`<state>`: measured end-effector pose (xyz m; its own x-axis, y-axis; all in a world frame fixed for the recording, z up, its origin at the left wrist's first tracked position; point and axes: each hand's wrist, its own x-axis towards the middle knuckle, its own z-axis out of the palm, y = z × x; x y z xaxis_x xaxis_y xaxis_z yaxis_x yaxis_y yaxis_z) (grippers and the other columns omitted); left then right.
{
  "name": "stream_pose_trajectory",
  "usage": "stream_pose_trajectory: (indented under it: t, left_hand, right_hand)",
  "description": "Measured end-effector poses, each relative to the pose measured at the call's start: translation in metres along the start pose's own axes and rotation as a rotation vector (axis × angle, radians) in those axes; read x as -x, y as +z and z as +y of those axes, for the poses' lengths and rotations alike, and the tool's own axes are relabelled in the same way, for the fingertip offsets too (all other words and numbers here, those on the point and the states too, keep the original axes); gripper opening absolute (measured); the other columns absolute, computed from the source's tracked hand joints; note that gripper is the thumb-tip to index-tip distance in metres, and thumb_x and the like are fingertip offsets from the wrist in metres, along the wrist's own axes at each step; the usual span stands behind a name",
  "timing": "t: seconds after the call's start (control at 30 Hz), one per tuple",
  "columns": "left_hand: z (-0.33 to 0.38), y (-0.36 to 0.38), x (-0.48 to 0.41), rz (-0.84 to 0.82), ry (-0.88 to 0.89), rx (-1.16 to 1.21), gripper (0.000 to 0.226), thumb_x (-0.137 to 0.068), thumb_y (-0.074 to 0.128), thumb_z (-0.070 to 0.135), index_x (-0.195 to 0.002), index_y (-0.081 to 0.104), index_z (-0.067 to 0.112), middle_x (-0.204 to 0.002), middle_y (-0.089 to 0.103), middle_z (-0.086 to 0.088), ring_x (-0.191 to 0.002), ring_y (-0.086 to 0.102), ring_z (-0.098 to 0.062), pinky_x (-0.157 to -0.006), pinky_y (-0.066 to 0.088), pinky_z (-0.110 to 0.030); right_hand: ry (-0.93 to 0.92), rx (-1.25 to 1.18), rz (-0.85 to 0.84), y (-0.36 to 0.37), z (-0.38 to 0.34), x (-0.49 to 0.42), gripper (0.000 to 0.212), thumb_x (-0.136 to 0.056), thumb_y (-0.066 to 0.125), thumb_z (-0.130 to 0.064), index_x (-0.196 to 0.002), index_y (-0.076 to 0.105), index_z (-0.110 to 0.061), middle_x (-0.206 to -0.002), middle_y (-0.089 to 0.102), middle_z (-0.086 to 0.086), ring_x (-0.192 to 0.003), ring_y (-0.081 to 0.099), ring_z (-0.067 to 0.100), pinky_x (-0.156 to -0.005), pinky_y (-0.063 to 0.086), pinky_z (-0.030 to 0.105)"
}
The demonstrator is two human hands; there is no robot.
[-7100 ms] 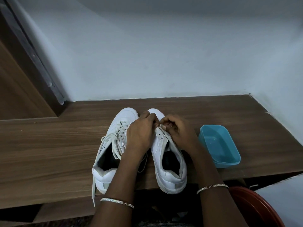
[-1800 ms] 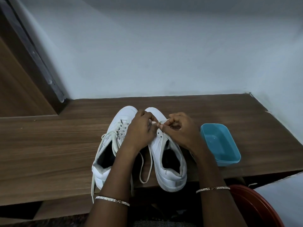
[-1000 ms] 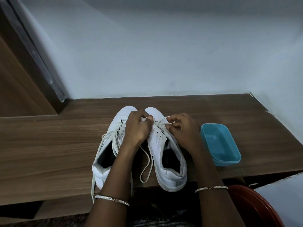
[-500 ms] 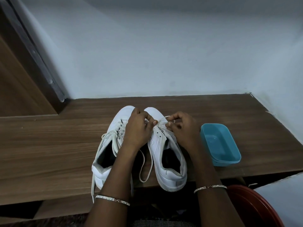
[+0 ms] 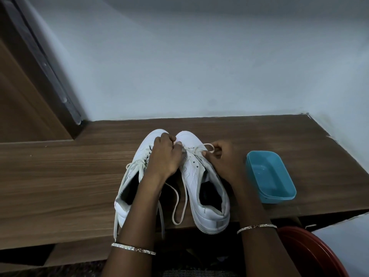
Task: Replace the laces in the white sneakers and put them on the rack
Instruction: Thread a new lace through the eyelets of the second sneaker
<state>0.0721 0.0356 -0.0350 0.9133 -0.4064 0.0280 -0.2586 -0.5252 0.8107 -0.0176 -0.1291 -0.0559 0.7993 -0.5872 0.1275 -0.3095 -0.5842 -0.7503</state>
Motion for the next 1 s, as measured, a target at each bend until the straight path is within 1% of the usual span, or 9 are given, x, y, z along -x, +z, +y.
stream_pose_trajectory:
  t: [0.13,0.23,0.33,0.43,0.57,0.67,0.8,0.9,1.0]
  left_hand:
    - [0.000,-0.003,0.008,-0.237,-0.067,-0.142,0.060,-0.083,0.069,0.040,-0.132,0.046,0.015,-0.126,0.055,-0.007,-0.116,0.055,-0.024,-0.098,0.045,-0.038]
    - [0.000,-0.003,0.010,-0.212,-0.055,-0.108,0.063,-0.082,0.075,0.038,-0.134,0.047,0.015,-0.125,0.060,-0.005,-0.118,0.056,-0.022,-0.099,0.045,-0.038]
    - [0.002,-0.005,0.011,-0.167,-0.115,-0.021,0.058,-0.077,0.082,0.034,-0.123,0.052,0.013,-0.102,0.065,0.001,-0.103,0.061,-0.019,-0.088,0.049,-0.034]
    - [0.003,-0.005,0.011,-0.152,-0.172,0.016,0.059,-0.073,0.085,0.035,-0.113,0.047,0.013,-0.095,0.061,0.002,-0.097,0.060,-0.019,-0.080,0.047,-0.032]
    - [0.003,-0.003,0.010,-0.120,-0.199,0.025,0.063,-0.069,0.088,0.035,-0.108,0.046,0.010,-0.092,0.060,0.001,-0.091,0.060,-0.019,-0.076,0.046,-0.034]
    - [0.002,-0.003,0.010,-0.119,-0.221,-0.008,0.056,-0.067,0.088,0.039,-0.097,0.052,0.009,-0.085,0.061,0.002,-0.084,0.059,-0.019,-0.067,0.044,-0.032]
    - [0.002,-0.003,0.010,-0.142,-0.223,-0.016,0.041,-0.068,0.087,0.040,-0.076,0.070,0.004,-0.070,0.067,-0.003,-0.071,0.064,-0.019,-0.068,0.047,-0.031]
    - [0.002,-0.004,0.011,-0.154,-0.208,0.006,0.033,-0.069,0.087,0.039,-0.072,0.073,0.009,-0.067,0.069,-0.001,-0.066,0.063,-0.013,-0.063,0.045,-0.026]
    - [0.001,-0.003,0.012,-0.174,-0.195,0.031,0.025,-0.072,0.085,0.035,-0.070,0.074,0.013,-0.070,0.072,-0.003,-0.064,0.063,-0.011,-0.064,0.047,-0.024]
  right_hand:
    - [0.051,-0.121,-0.022,0.003,0.000,-0.001,0.012,-0.084,0.077,-0.025,-0.084,0.071,-0.015,-0.075,0.068,-0.007,-0.070,0.061,0.006,-0.074,0.052,0.032]
    - [0.091,-0.220,-0.030,0.003,0.000,0.001,0.011,-0.084,0.078,-0.022,-0.087,0.071,-0.015,-0.079,0.070,-0.005,-0.073,0.063,0.008,-0.073,0.053,0.029]
    - [0.112,-0.260,-0.067,0.001,0.004,0.001,0.015,-0.085,0.077,-0.022,-0.095,0.071,-0.012,-0.085,0.071,-0.003,-0.078,0.065,0.010,-0.074,0.052,0.026]
    - [0.091,-0.157,-0.078,0.002,0.005,-0.001,0.010,-0.088,0.073,-0.021,-0.087,0.068,-0.012,-0.079,0.068,-0.004,-0.074,0.061,0.012,-0.073,0.048,0.029]
    - [0.070,-0.070,-0.009,0.000,0.004,-0.002,0.009,-0.096,0.061,-0.019,-0.099,0.063,-0.011,-0.090,0.065,-0.002,-0.087,0.060,0.018,-0.073,0.041,0.028]
    - [0.027,-0.149,-0.031,-0.002,0.001,0.001,0.014,-0.089,0.071,-0.021,-0.097,0.065,-0.011,-0.088,0.069,-0.005,-0.081,0.064,0.014,-0.070,0.046,0.020]
    - [0.063,-0.177,-0.070,0.000,0.000,0.001,0.010,-0.084,0.077,-0.025,-0.085,0.070,-0.017,-0.077,0.071,-0.006,-0.075,0.065,0.011,-0.076,0.053,0.036]
    - [0.076,-0.193,-0.009,-0.001,-0.004,0.003,0.010,-0.085,0.075,-0.022,-0.081,0.068,-0.016,-0.073,0.067,-0.006,-0.069,0.060,0.009,-0.069,0.048,0.030]
    - [0.162,-0.280,0.059,-0.001,-0.003,0.003,0.007,-0.086,0.071,-0.019,-0.084,0.064,-0.018,-0.078,0.071,-0.003,-0.076,0.068,0.013,-0.074,0.055,0.034]
